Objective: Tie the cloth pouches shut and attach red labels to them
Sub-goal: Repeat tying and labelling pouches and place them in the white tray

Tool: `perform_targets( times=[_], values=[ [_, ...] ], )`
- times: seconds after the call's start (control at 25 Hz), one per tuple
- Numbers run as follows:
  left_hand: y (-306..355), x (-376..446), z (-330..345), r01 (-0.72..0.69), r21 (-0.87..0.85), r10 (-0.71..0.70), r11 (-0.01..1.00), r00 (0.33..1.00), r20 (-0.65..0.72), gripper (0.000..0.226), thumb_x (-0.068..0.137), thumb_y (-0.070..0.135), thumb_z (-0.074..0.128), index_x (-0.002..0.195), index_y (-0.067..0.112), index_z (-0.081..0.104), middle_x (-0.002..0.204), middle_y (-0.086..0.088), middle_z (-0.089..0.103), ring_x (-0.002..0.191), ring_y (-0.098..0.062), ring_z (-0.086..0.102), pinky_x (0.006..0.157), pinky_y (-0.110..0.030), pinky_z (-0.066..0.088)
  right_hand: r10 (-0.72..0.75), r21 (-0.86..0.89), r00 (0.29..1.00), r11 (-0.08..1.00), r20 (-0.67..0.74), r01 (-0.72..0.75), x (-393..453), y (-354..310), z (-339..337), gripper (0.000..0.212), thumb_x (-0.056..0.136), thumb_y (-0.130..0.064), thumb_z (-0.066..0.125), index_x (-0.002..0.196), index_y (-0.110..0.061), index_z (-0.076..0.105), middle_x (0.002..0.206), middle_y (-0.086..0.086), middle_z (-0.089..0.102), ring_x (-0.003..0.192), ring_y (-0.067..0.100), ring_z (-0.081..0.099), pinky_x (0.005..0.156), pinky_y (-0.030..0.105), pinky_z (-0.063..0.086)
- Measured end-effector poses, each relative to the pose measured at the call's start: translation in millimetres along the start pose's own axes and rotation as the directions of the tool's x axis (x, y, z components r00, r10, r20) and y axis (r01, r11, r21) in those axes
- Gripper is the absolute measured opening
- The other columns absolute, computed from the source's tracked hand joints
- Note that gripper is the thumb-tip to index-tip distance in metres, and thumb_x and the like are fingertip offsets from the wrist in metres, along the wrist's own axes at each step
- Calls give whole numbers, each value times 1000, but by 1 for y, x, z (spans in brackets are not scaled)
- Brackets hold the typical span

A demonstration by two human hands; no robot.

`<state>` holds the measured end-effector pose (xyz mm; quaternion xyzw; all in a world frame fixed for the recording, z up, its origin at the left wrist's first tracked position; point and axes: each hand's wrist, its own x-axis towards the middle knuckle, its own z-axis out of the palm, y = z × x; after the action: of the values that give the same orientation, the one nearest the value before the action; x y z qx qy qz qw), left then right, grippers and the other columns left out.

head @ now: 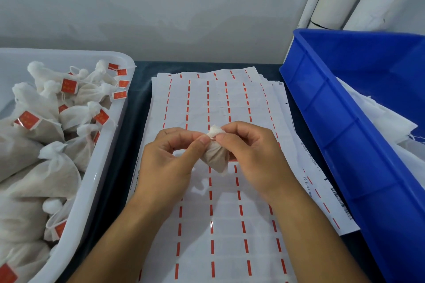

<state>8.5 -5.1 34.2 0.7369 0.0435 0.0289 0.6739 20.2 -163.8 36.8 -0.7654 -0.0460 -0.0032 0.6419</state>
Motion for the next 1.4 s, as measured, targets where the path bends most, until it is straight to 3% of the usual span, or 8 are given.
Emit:
perform_targets(
  times=[0.2,0.4,0.56,0.76,0.92,1.2,1.32,1.4],
  values=[
    [-5,1,-1,36,-6,-36,999,999,37,13,90,35,69,82,33,79,96,9,72,84,0,67,78,-24,49,151,292,953,929,262,-227,3,3,-2,22,89,-40,65,91,-22,76,97,3,70,95,18,66,81,31,55],
    [-8,3,-2,-94,137,92,986,996,17,6,89,35,72,84,34,74,97,14,67,92,-3,65,71,-18,52,229,396,916,848,329,-354,3,5,-5,18,90,-34,66,90,-20,79,101,5,71,99,19,66,81,33,55],
    [-10,4,-5,-322,359,354,876,935,-24,15,85,28,78,94,36,69,101,17,57,95,-4,60,66,-11,49,292,380,896,828,335,-412,3,5,-7,18,93,-29,69,95,-16,81,99,5,74,94,17,68,78,31,56],
    [-12,6,-9,-534,508,581,676,810,78,14,84,22,81,98,23,77,96,8,59,89,-4,56,66,-12,48,340,343,884,828,320,-443,2,2,-10,28,91,-33,69,102,-9,80,99,8,74,93,19,69,85,34,57],
    [-19,9,-11,-545,559,568,625,809,153,24,87,32,76,109,23,79,99,6,64,89,-11,57,67,-30,57,388,319,881,827,270,-462,3,6,-12,34,93,-29,68,110,-1,75,103,15,69,95,24,65,88,36,56],
    [-16,14,-17,-630,557,579,542,760,295,31,88,42,64,103,20,81,92,4,65,81,-10,55,64,-21,50,387,124,884,895,260,-429,2,3,-18,42,82,-49,73,97,-10,80,110,23,71,105,36,66,107,58,49],
    [-19,15,-17,-641,578,580,505,748,323,25,87,40,71,98,20,81,91,4,64,80,-10,55,62,-23,52,383,9,893,918,237,-397,2,2,-20,41,79,-53,75,93,-16,81,103,18,74,108,41,67,102,60,51],
    [-19,13,-15,-600,588,519,543,790,326,25,87,45,67,97,25,78,95,9,62,83,-8,54,65,-24,54,374,-26,898,925,230,-379,2,3,-22,32,85,-48,76,90,-17,80,99,18,73,100,40,68,98,60,54]
  ],
)
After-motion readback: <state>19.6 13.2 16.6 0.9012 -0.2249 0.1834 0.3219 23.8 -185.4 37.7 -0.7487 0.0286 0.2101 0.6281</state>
